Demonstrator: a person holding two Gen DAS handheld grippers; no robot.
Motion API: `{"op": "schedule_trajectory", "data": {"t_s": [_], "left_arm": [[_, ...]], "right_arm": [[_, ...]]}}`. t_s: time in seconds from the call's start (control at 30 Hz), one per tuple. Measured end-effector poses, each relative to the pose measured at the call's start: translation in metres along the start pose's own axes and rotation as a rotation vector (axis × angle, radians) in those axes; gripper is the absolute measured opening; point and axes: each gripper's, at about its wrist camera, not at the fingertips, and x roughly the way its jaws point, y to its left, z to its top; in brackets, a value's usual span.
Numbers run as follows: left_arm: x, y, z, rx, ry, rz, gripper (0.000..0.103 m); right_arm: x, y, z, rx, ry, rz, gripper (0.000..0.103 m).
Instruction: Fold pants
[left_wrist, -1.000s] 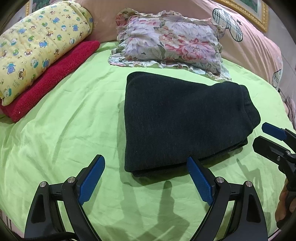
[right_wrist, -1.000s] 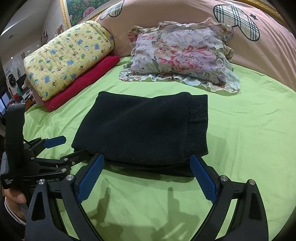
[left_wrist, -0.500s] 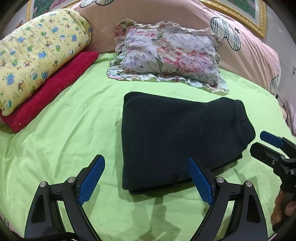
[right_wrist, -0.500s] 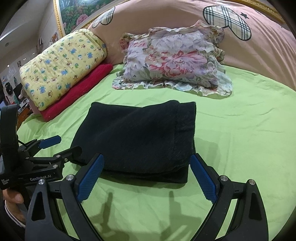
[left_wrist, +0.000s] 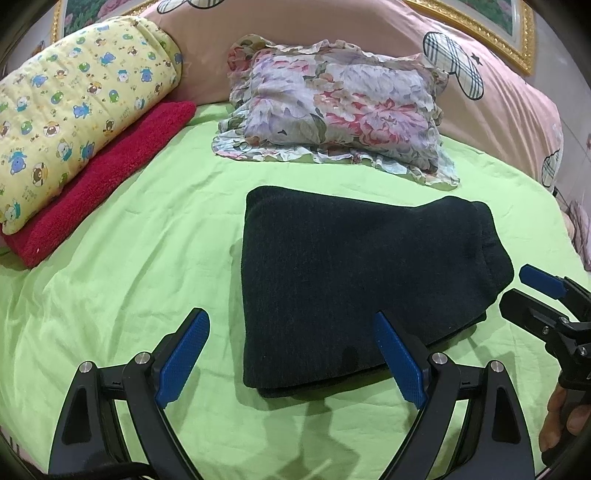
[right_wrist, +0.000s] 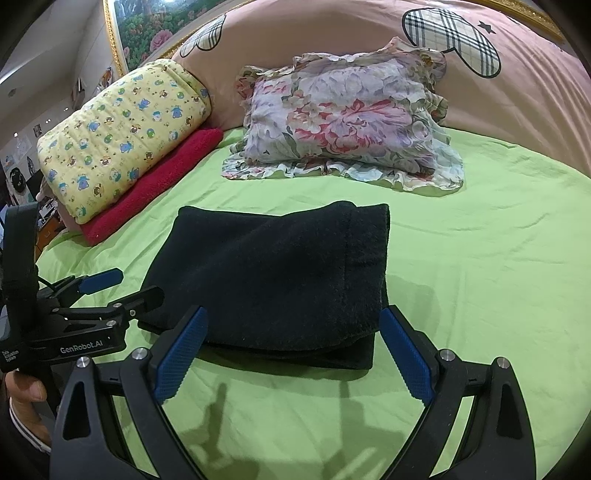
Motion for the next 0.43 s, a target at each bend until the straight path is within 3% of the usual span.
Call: {"op": "schedule_trajectory", "data": {"t_s": [0.43], "left_arm": [[0.004, -0.015, 0.006, 0.035, 0.012, 0.006, 0.091]], "right_arm": [[0.005, -0.008, 0.003, 0.031, 0.003, 0.014, 0.094]]}}
